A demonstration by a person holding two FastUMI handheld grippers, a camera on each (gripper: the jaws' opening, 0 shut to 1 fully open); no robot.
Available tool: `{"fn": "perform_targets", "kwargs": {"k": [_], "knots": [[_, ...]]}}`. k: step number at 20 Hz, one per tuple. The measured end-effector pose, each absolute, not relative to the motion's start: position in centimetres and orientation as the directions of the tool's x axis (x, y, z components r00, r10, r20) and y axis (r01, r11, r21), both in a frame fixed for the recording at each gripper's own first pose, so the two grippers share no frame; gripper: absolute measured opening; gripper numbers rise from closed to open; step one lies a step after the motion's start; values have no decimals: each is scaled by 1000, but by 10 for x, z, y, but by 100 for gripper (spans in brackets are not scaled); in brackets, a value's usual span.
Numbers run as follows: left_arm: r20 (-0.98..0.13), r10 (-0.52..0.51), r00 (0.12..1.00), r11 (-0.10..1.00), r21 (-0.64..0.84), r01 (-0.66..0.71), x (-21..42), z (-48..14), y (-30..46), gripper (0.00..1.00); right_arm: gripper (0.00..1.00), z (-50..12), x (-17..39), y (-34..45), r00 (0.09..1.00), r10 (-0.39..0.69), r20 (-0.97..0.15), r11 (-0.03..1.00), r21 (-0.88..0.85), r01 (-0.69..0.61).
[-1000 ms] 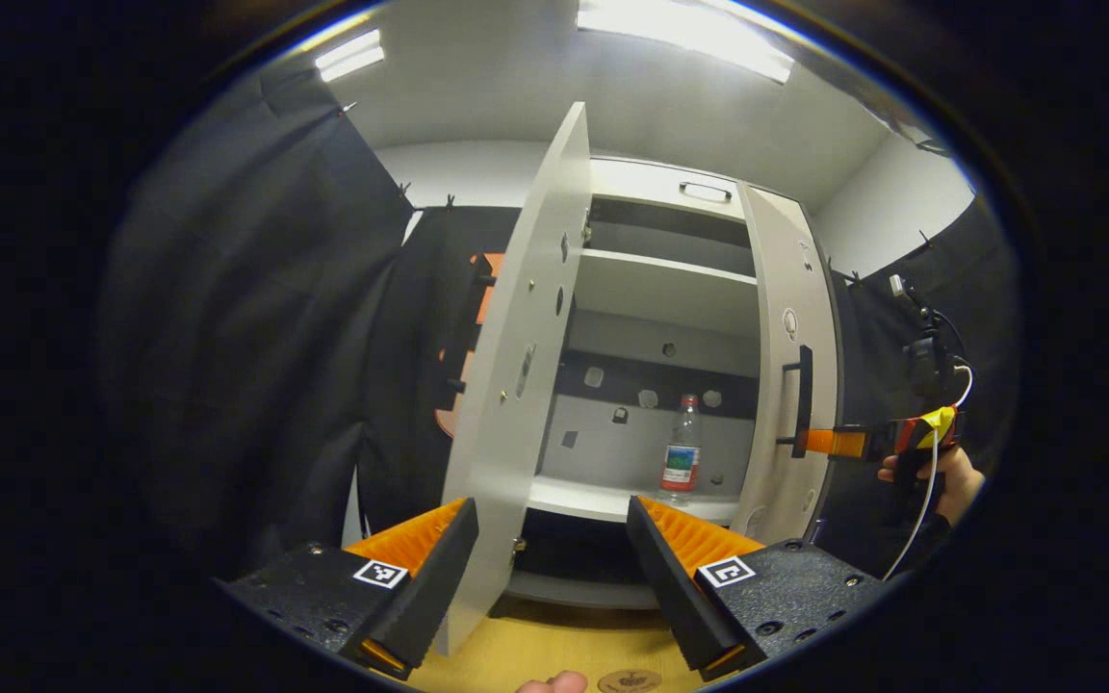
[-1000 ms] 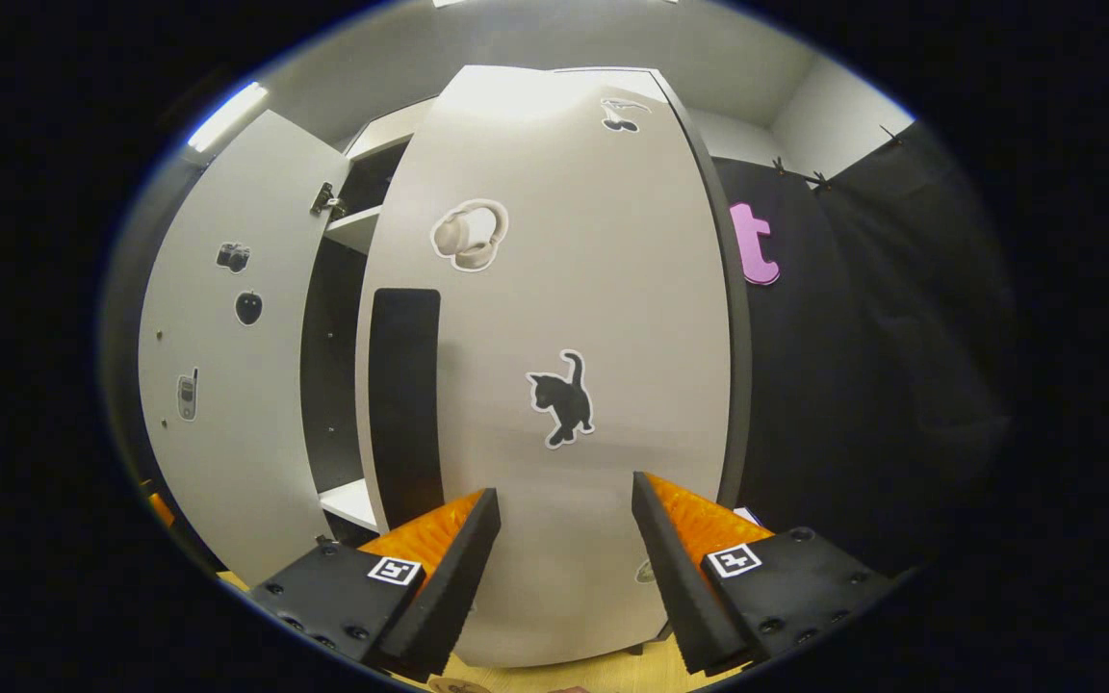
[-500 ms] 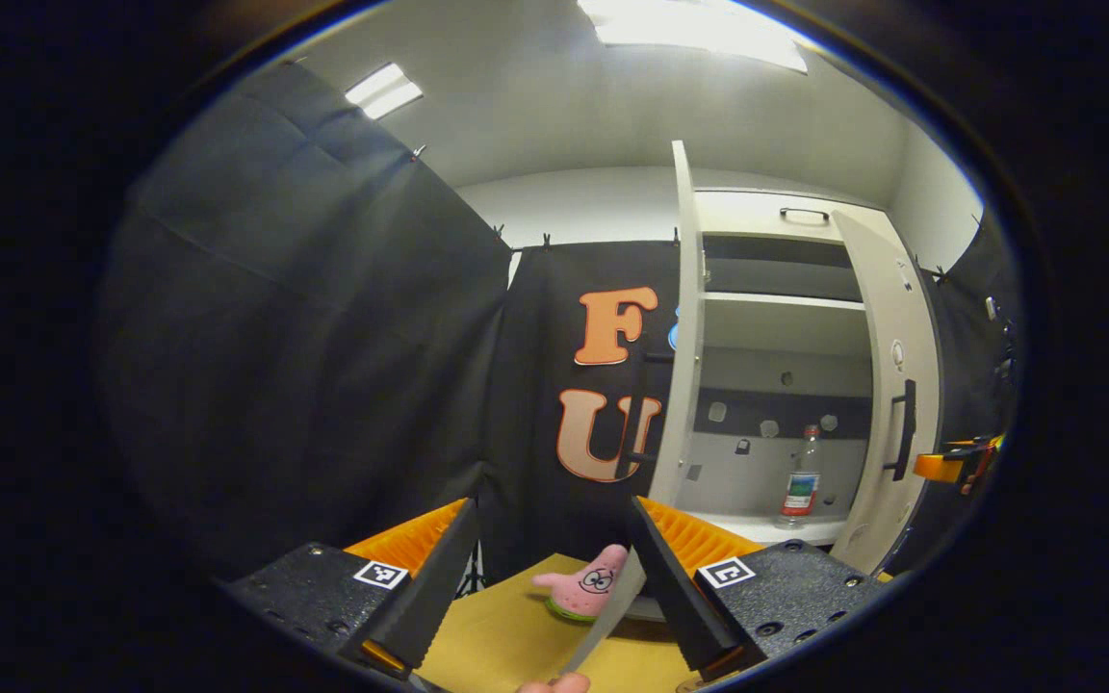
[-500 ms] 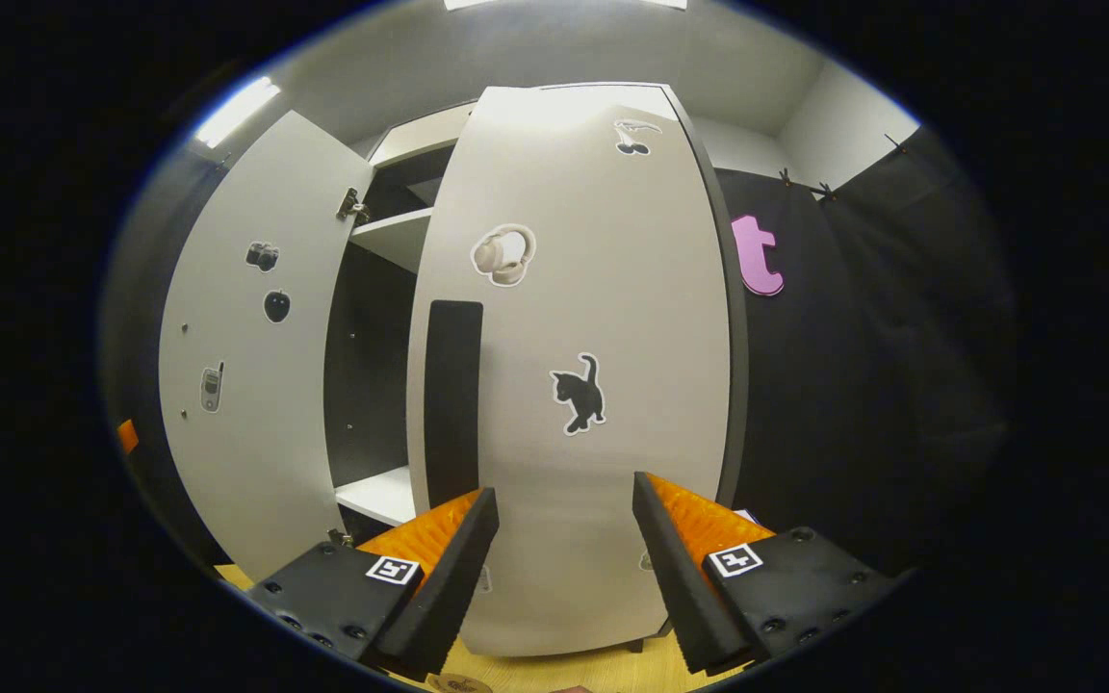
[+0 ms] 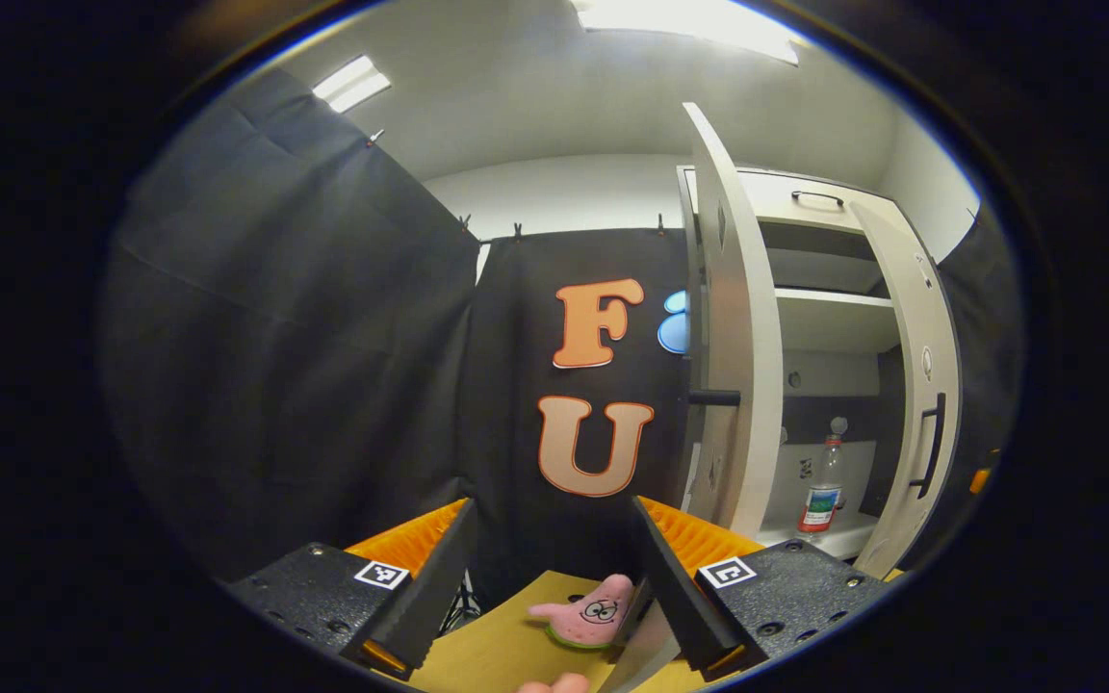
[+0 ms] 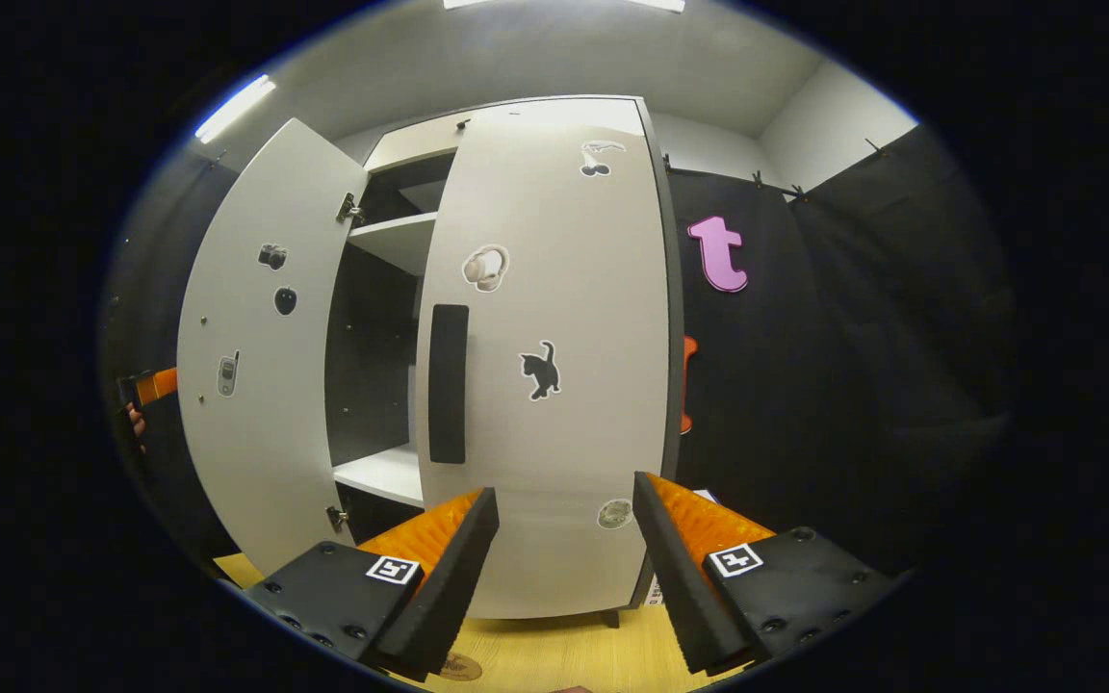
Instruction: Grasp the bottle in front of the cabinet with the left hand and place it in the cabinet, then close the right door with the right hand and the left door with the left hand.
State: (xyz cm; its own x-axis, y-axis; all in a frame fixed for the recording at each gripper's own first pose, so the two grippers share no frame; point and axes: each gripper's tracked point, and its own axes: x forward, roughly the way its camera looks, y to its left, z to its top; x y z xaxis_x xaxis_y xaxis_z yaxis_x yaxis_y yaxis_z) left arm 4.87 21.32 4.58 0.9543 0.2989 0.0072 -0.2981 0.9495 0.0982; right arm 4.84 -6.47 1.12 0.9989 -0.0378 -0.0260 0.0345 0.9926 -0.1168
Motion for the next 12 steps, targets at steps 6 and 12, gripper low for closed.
{"fn": "perform_targets", "kwargs": {"k": [6,12], "knots": [[54,297,953,940,160,-302,55,56,218,93,93,4,32,-79,995,-82,-50,993,-87,78],[36,255,966,954,153,-257,59,53,213,90,93,2,31,-80,995,-86,-44,995,-54,84]]}}
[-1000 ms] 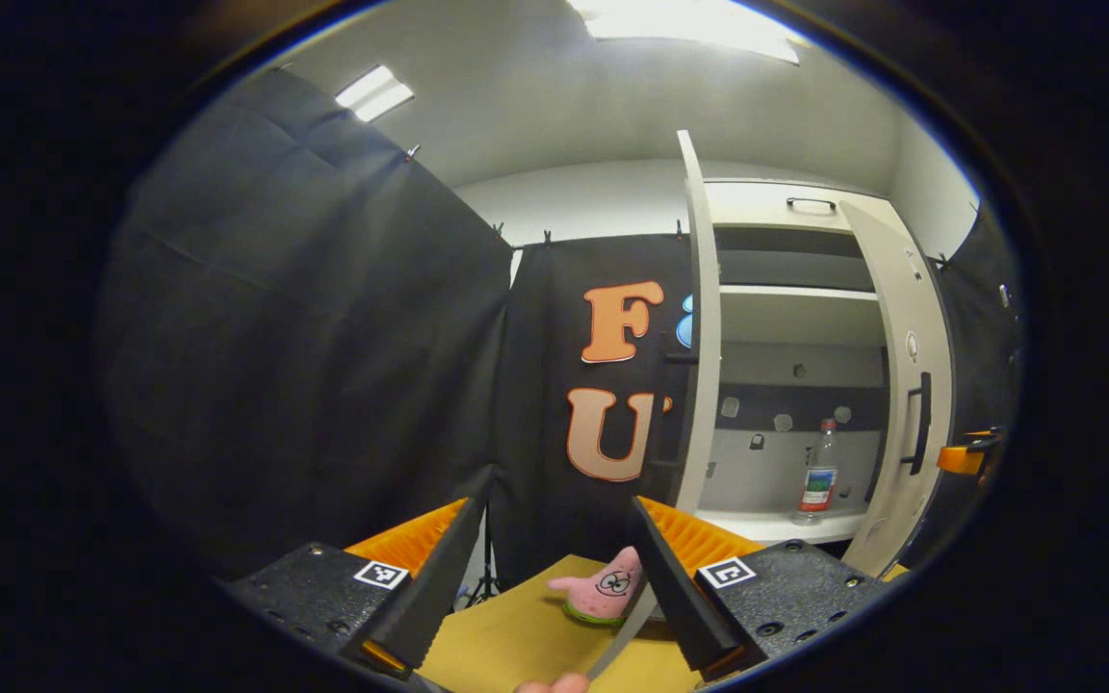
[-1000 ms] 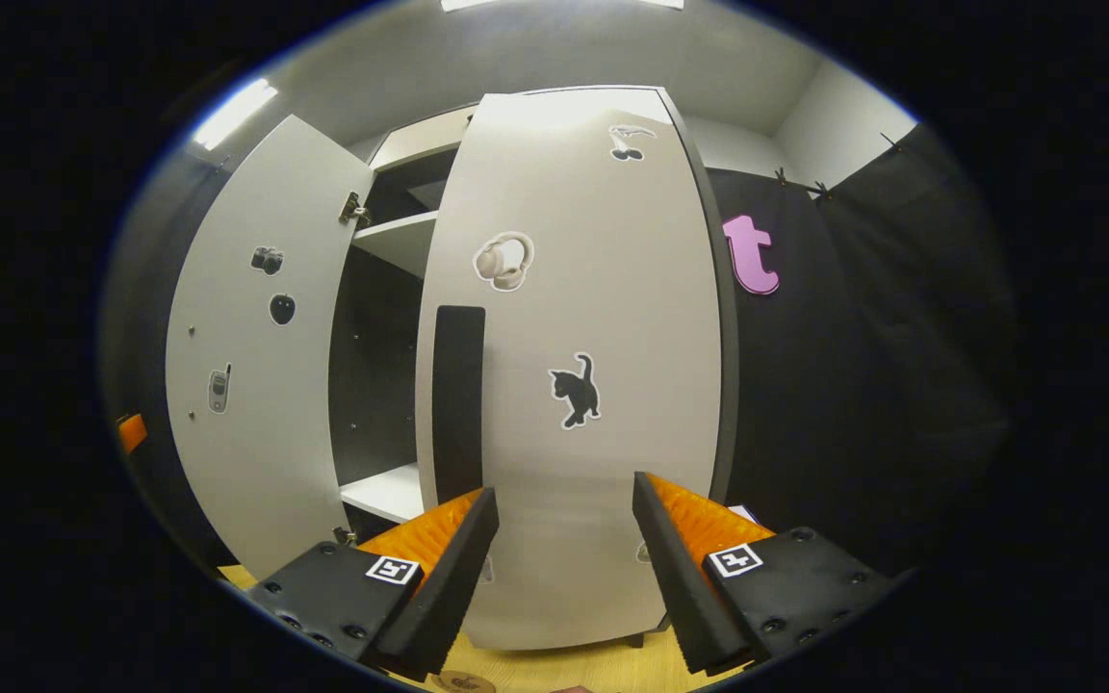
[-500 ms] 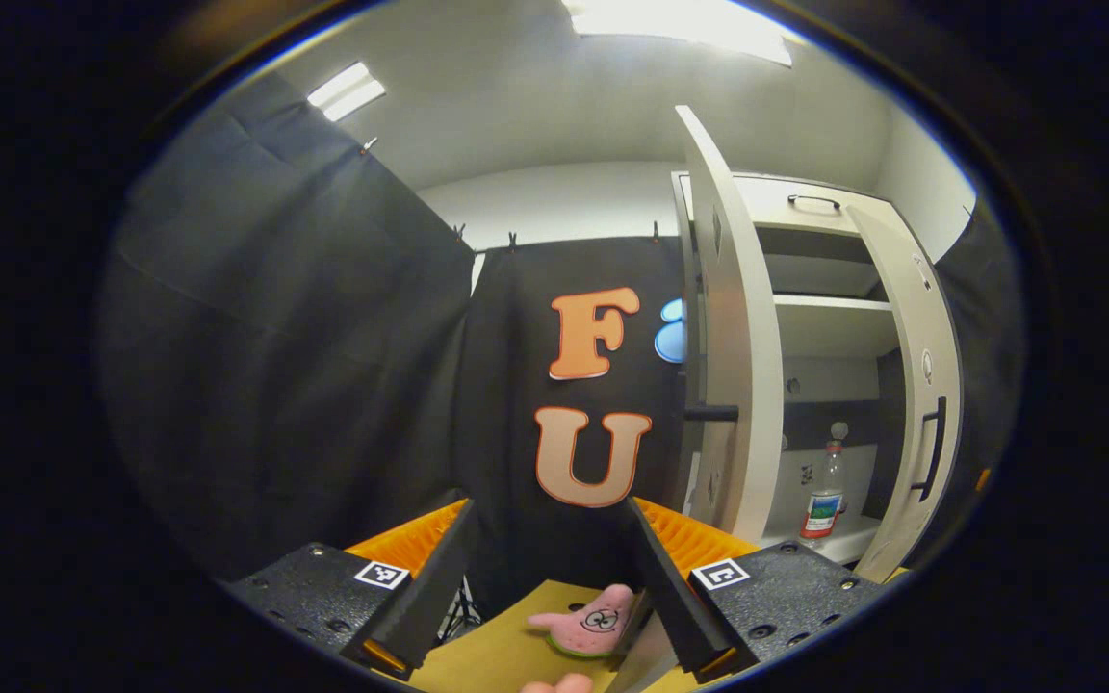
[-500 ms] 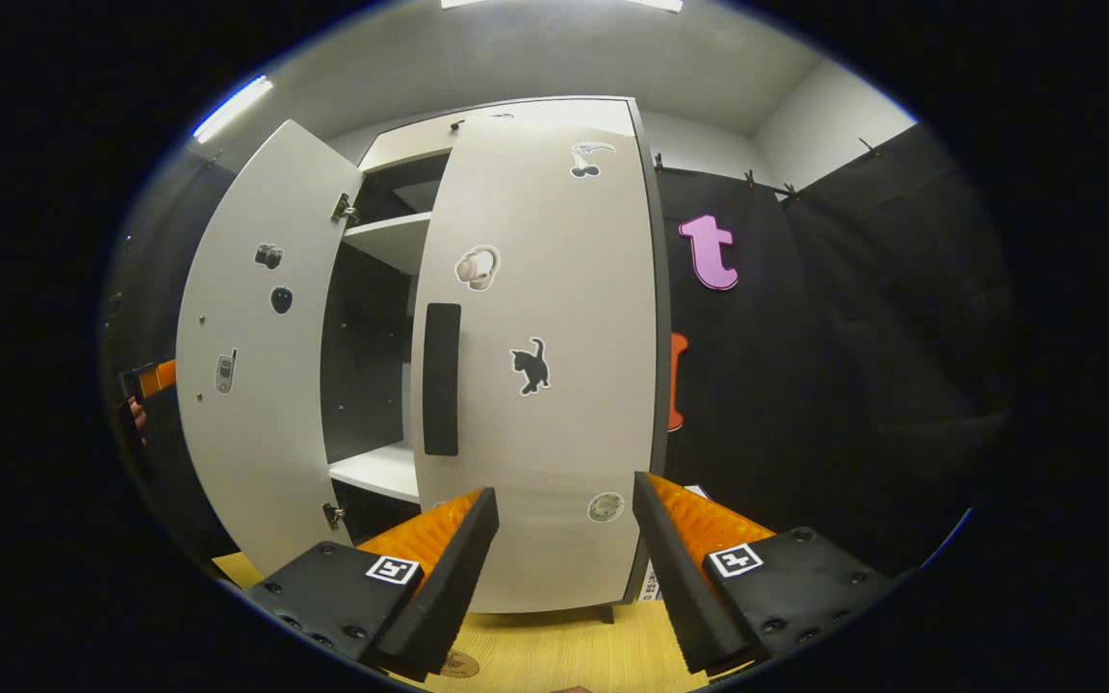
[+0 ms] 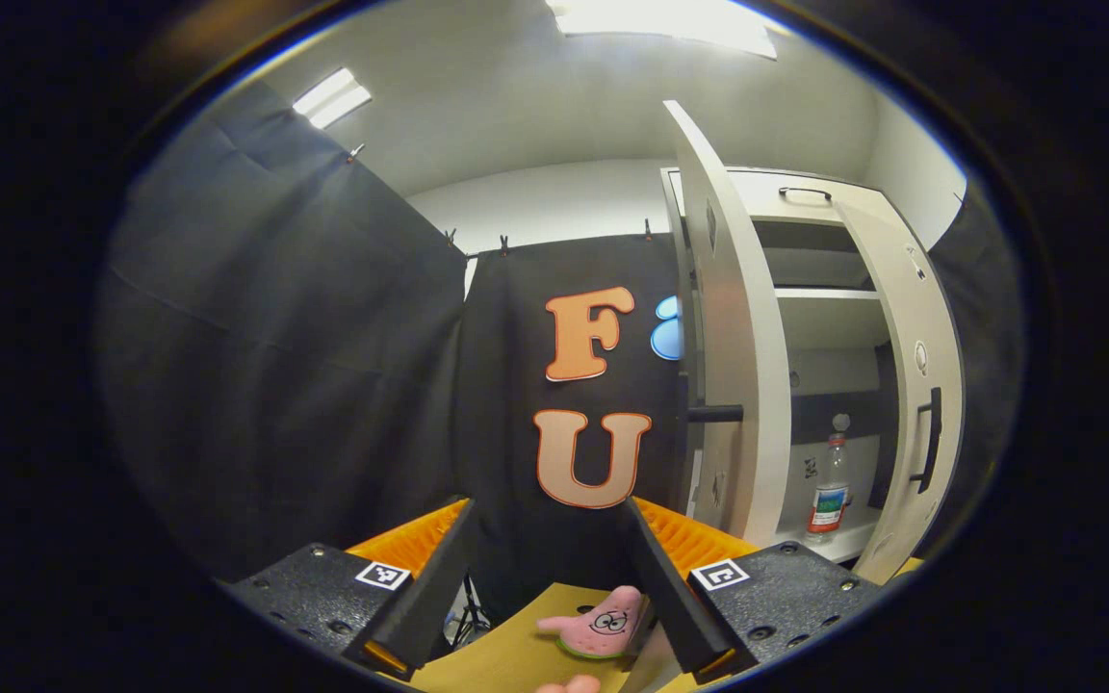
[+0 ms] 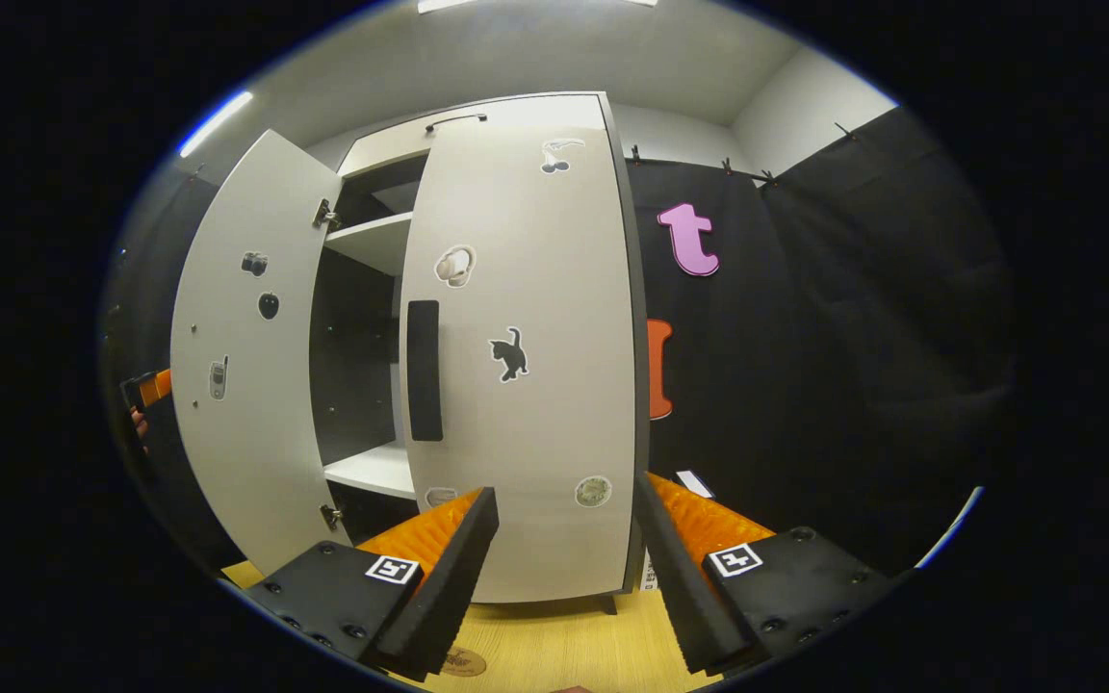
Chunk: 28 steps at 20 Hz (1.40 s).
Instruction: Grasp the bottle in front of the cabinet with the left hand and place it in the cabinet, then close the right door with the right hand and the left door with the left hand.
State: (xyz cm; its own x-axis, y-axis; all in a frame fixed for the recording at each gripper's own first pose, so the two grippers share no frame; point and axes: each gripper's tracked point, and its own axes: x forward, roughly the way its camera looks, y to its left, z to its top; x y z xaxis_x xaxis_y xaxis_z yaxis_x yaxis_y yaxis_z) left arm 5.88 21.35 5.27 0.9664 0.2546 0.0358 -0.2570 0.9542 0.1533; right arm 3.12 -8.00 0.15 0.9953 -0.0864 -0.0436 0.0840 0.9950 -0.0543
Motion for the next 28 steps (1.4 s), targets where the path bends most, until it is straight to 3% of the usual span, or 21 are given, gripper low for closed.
{"fn": "perform_targets", "kwargs": {"k": [18,21,28], "knots": [[-39,-78,996,996,29,79,84,29,74,87,93,7,23,-108,990,-136,-25,988,-82,134],[-48,-123,991,992,19,124,91,16,47,93,93,9,16,-113,988,-154,-17,985,-83,152],[-79,-235,969,971,-57,231,103,-7,-12,94,93,6,6,-127,983,-185,-12,980,-82,183]]}}
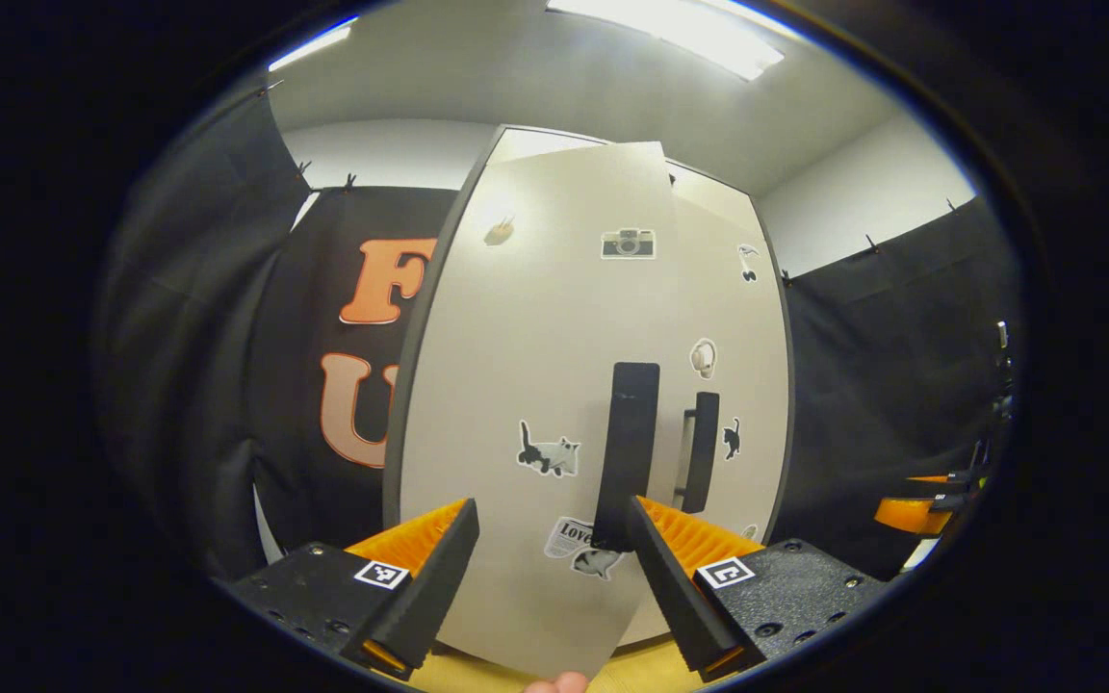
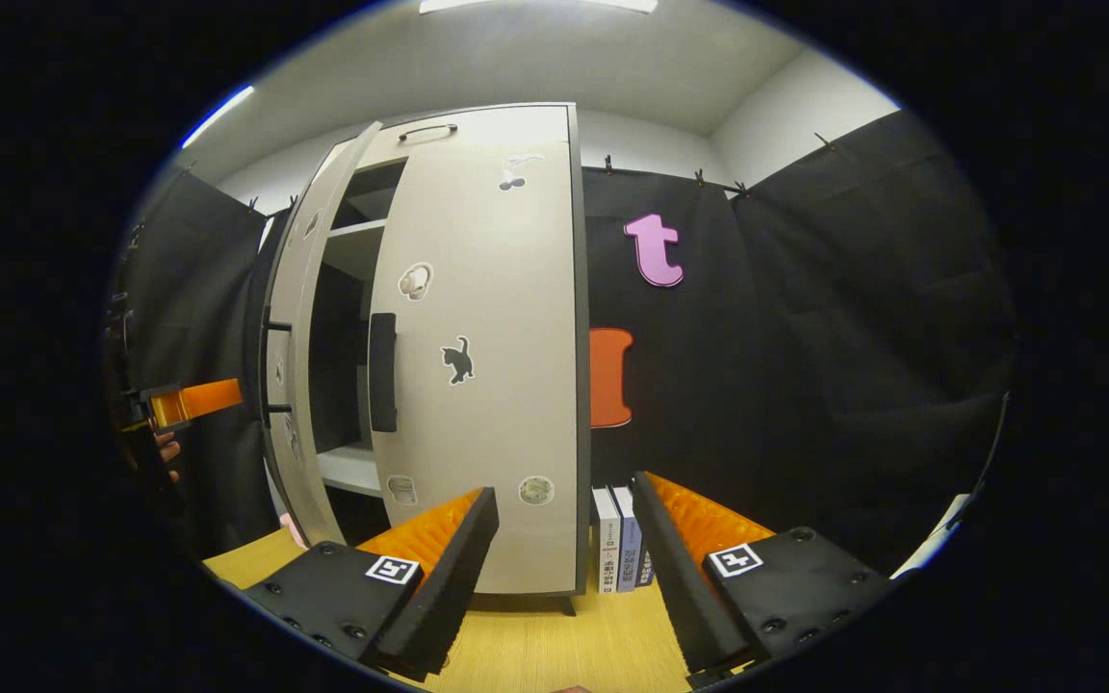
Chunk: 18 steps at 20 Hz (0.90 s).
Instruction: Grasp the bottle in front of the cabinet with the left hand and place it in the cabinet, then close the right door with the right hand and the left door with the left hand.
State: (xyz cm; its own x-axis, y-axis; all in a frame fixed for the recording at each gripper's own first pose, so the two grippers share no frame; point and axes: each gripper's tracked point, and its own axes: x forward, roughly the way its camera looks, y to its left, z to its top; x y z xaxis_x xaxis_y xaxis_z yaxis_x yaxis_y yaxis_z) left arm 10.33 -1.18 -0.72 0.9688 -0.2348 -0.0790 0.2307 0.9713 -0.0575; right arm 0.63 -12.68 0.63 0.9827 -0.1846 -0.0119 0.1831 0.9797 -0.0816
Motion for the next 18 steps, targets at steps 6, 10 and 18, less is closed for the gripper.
{"fn": "perform_targets", "kwargs": {"k": [6,10,18], "knots": [[-113,-259,959,966,-52,254,125,-33,-37,93,93,7,8,-135,981,-193,-9,979,-68,192],[-141,-255,957,966,-82,245,147,-55,-45,94,93,3,8,-134,982,-190,-15,981,-44,189],[-164,-233,959,968,-137,212,174,-78,-53,94,93,3,8,-143,978,-210,-16,977,-38,209]]}}
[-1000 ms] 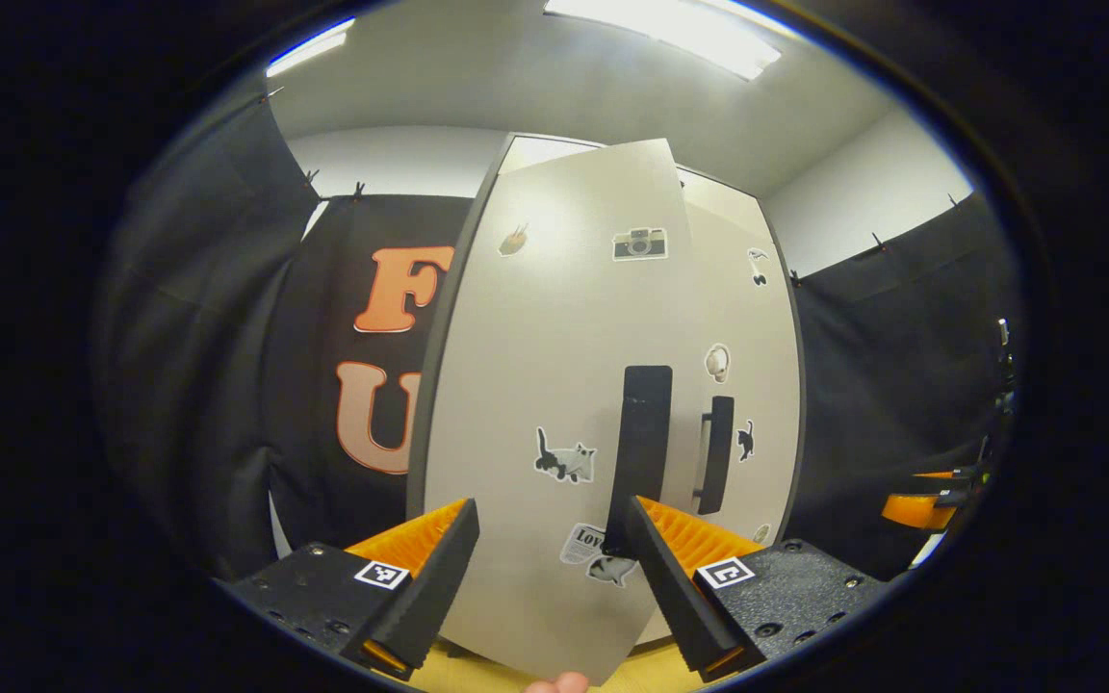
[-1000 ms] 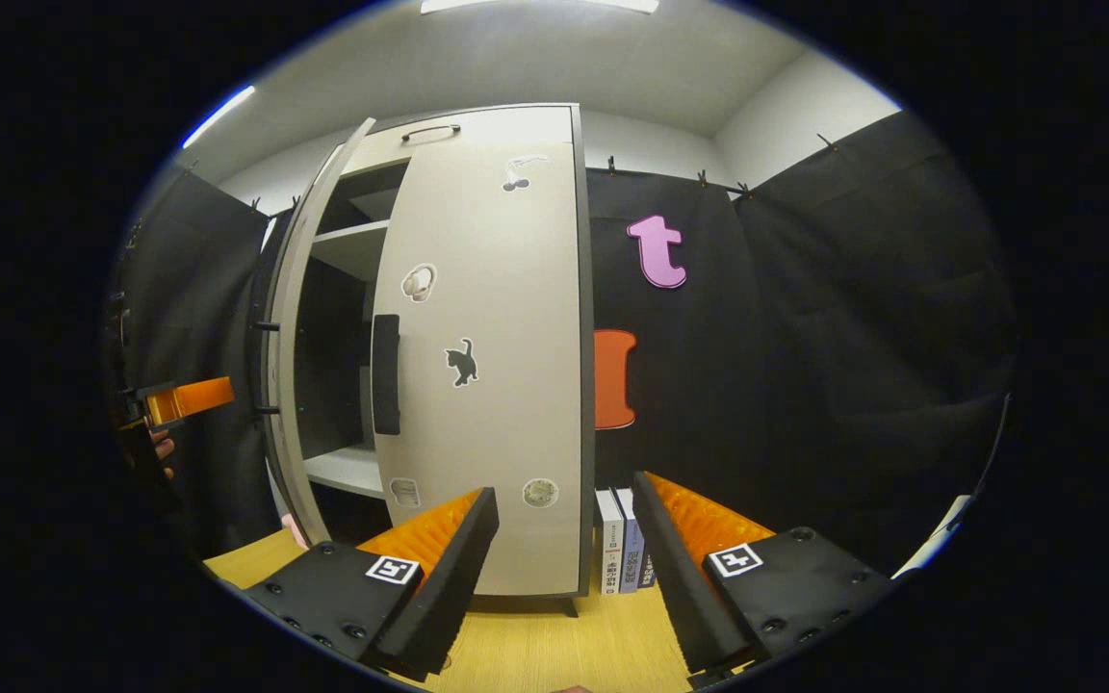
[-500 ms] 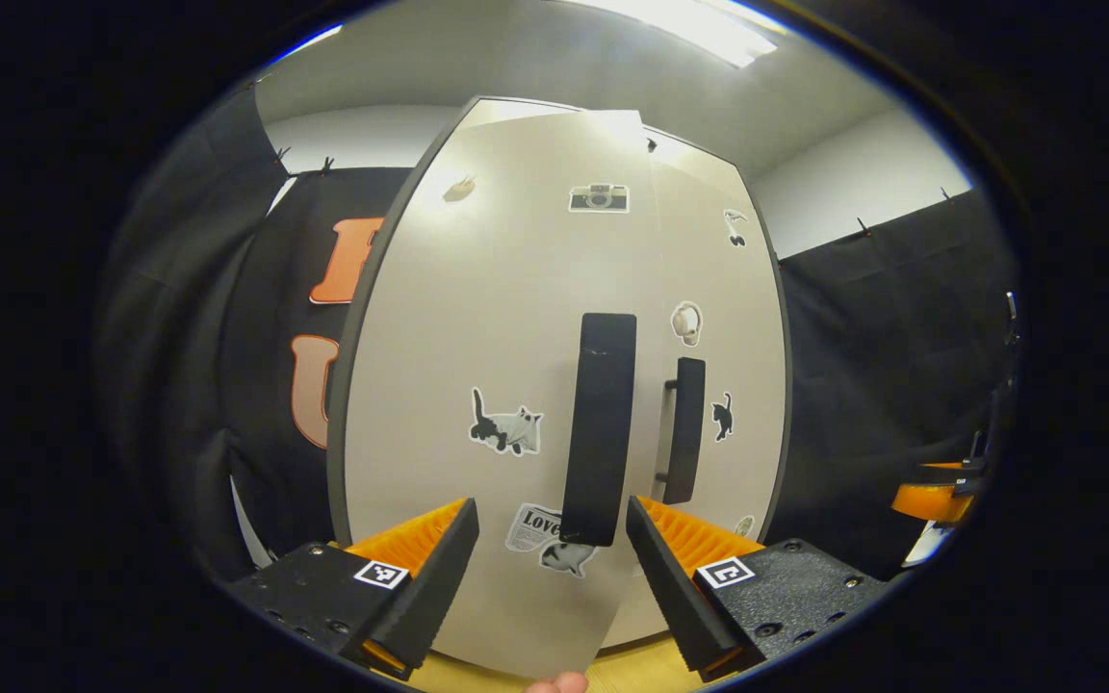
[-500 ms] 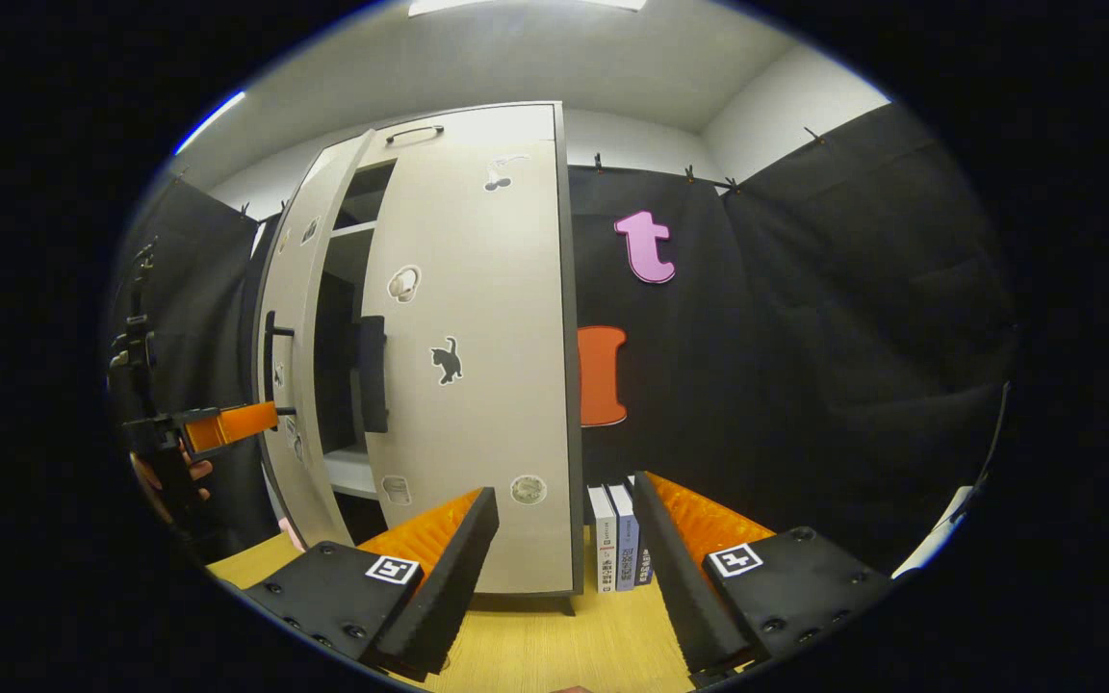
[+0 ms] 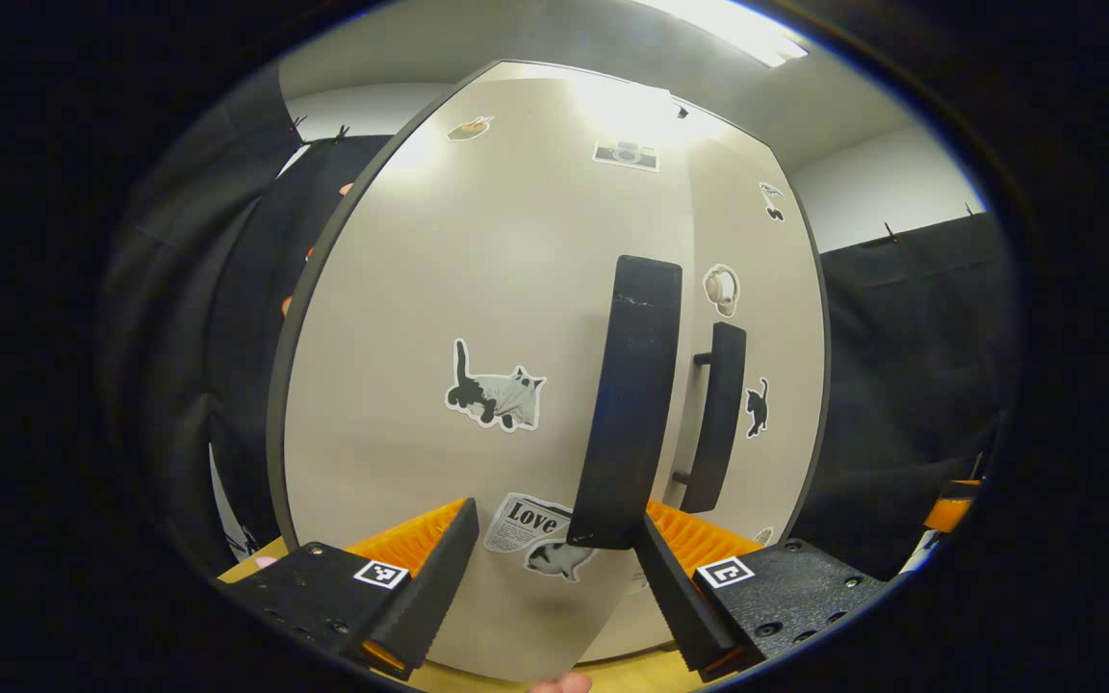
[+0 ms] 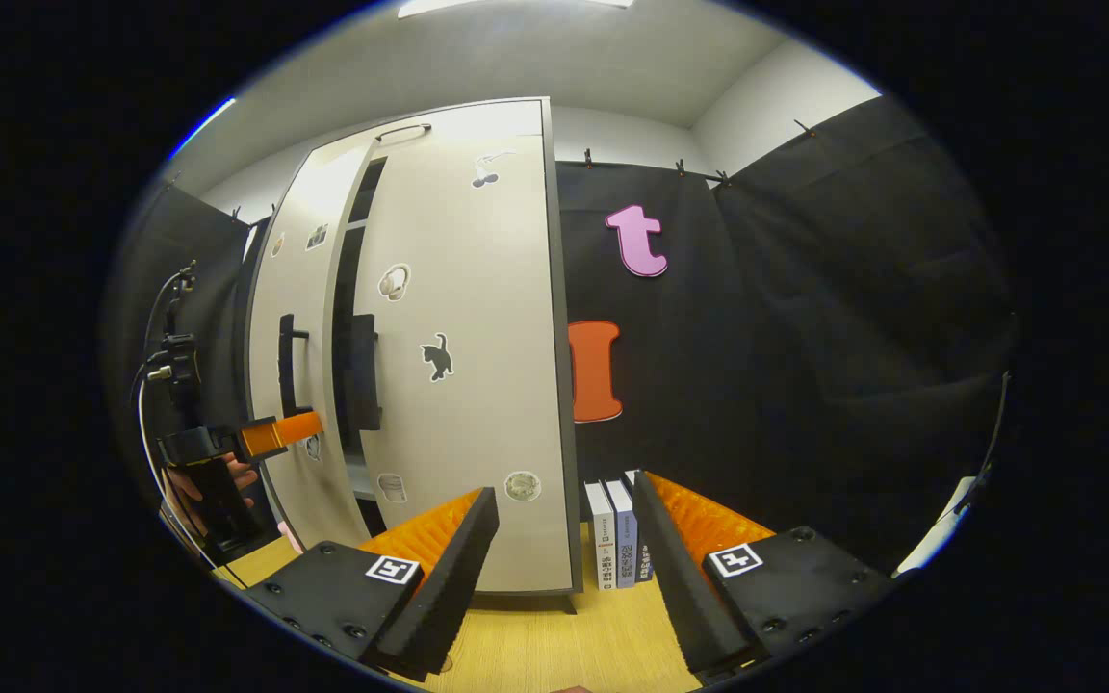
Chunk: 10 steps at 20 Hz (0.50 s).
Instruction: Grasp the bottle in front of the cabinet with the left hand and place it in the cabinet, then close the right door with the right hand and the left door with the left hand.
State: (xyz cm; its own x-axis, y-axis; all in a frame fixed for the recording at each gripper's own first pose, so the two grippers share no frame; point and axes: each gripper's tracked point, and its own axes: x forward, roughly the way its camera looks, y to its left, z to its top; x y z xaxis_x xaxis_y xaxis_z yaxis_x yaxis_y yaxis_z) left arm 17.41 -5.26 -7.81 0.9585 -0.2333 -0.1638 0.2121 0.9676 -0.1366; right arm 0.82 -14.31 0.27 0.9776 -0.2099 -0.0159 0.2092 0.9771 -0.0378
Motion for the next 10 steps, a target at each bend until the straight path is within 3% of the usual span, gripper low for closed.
{"fn": "perform_targets", "kwargs": {"k": [6,10], "knots": [[-160,-156,975,988,-13,156,173,-82,-53,94,93,8,10,-145,976,-217,-5,975,-50,217],[-140,-152,978,987,-74,143,164,-78,-52,96,93,9,10,-135,980,-198,-6,979,-57,198]]}}
